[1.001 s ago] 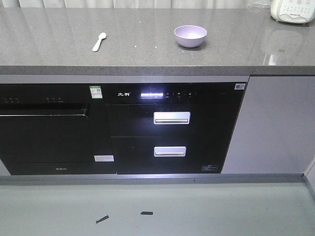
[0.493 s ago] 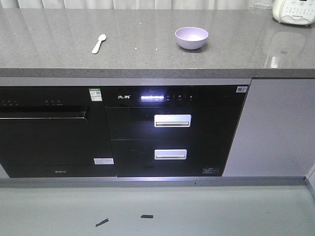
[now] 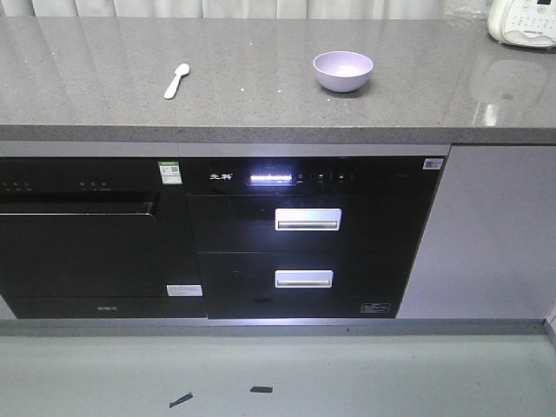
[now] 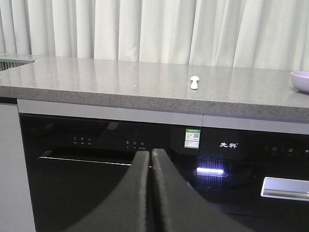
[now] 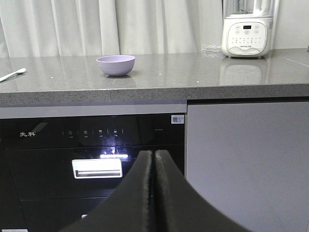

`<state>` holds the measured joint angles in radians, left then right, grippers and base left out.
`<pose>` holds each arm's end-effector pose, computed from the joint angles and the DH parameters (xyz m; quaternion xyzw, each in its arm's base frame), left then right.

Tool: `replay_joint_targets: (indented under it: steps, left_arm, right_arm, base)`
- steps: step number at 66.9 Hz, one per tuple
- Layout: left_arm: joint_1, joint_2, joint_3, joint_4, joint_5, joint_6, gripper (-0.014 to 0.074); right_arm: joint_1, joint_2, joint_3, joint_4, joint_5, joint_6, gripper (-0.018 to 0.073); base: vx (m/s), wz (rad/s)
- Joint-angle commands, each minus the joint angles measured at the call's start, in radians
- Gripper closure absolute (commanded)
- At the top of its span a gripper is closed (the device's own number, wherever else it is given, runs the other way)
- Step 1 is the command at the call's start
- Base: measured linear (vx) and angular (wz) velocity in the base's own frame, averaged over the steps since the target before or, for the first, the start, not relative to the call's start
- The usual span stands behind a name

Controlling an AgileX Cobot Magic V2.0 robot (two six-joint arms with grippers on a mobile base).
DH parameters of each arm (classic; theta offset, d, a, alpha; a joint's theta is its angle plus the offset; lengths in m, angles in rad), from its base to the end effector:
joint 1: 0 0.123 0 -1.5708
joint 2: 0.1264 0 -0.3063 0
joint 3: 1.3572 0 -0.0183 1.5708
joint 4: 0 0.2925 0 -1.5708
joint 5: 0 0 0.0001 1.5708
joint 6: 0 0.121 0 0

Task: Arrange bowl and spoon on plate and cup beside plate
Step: 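Drive closer to the counter edge, bowl and spoon ahead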

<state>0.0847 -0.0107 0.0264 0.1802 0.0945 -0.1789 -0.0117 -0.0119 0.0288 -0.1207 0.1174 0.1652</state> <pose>0.1066 0.0111 0.1948 -0.0360 0.7138 0.0358 0.6986 0.1070 -0.0030 0.1911 0.0255 0.7228 0.0065 0.6905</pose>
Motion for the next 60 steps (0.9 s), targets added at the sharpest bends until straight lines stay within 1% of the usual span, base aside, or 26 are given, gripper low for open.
replay_joint_targets:
  steps: [1,60]
  left_arm:
    - [0.000,-0.015,0.021,-0.008,-0.077,-0.005,0.0602]
    - [0.000,-0.015,0.021,-0.008,-0.077,-0.005,0.0602]
  right_arm:
    - [0.001,-0.009,0.007,-0.006,-0.066,-0.014,0.0561]
    - [0.001,-0.009,0.007,-0.006,-0.066,-0.014,0.0561]
  base:
    - [0.06,0.01]
    - [0.06,0.00]
